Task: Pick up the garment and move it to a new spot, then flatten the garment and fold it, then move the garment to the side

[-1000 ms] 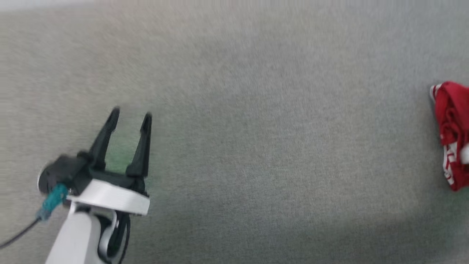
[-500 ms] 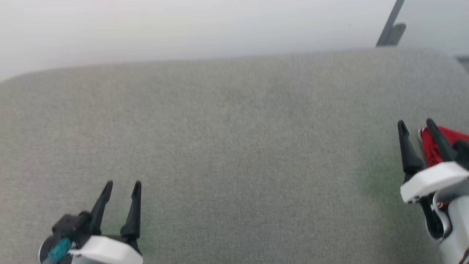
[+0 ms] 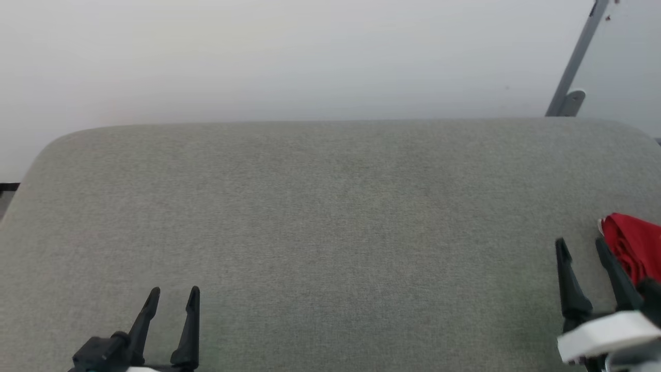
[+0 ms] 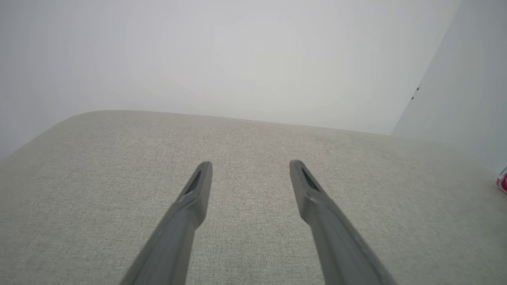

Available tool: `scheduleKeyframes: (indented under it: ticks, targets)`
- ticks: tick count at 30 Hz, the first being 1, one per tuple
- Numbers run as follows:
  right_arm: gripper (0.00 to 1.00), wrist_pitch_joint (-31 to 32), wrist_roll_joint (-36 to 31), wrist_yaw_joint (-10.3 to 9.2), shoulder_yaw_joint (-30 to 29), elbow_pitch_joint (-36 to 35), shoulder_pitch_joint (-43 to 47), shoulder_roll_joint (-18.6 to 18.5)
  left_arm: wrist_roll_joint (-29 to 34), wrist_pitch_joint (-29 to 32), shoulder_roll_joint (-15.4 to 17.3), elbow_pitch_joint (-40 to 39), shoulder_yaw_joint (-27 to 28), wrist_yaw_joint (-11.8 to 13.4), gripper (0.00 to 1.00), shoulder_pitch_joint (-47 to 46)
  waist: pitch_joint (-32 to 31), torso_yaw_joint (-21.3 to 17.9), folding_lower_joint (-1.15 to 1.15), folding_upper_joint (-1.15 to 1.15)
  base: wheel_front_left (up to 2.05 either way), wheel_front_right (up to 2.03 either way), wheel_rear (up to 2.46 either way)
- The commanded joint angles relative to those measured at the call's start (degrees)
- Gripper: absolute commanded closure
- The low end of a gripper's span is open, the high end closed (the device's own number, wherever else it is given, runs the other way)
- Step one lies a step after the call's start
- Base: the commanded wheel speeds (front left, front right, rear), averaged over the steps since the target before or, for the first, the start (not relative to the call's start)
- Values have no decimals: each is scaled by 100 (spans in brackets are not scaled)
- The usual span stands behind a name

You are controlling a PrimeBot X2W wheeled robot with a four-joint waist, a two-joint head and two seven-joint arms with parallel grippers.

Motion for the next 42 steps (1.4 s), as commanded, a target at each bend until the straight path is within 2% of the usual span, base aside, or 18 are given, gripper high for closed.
scheduleKeyframes:
  ticks: [1, 12, 32, 33, 38, 42]
  targets:
    - [0, -23, -43, -2, -41, -96, 125, 29, 37, -26, -11, -50, 30, 16, 0, 78, -27, 38, 0, 0, 0, 0, 0]
    - [0, 122, -223, -2, -473, -856, 780, 306, 39, -26, -55, -337, 45, 16, 0, 442, -48, 149, 0, 0, 0, 0, 0]
    - [0, 382, -331, -2, -570, -1204, 817, 487, -82, -26, -34, -306, 94, 16, 0, 342, 41, 159, 0, 0, 0, 0, 0]
    - [100, 396, -333, -2, -560, -1215, 809, 488, -92, -26, -32, -307, 96, 16, 100, 331, 50, 150, 0, 0, 0, 0, 0]
    - [100, 376, -286, 0, -539, -931, 887, 566, -65, 13, -143, -69, 19, 0, 100, 387, 49, 155, 0, 0, 0, 0, 0]
    - [100, 477, 94, 0, -545, -866, 821, 600, -454, 104, -172, -40, 45, 5, 100, 314, 52, 143, 0, 0, 0, 0, 0]
